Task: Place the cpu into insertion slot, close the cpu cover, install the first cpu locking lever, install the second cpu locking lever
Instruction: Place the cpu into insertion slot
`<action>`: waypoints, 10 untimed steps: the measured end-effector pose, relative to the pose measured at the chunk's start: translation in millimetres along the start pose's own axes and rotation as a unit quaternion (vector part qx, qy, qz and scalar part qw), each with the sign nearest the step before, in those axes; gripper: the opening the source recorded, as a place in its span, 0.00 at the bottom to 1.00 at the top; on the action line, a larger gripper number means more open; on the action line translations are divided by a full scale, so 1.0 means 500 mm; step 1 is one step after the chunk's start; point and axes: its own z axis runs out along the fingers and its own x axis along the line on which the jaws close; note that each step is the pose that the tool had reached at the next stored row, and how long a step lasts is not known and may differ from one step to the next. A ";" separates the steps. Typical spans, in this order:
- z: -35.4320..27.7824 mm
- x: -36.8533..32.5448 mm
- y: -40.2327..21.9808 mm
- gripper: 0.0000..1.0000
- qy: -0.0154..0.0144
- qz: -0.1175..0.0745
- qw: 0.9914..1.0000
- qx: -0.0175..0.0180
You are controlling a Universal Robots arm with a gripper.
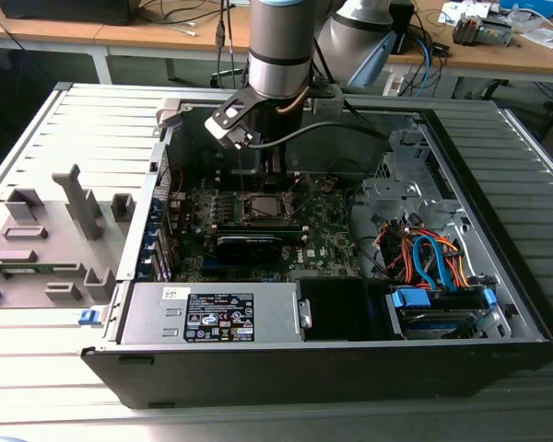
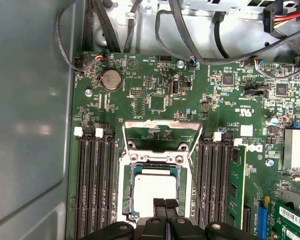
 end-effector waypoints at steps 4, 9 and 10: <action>-0.004 0.000 0.000 0.11 0.000 0.000 1.000 0.000; -0.010 0.000 0.000 0.11 0.000 0.000 1.000 0.000; -0.011 0.000 0.000 0.11 0.000 0.000 1.000 0.000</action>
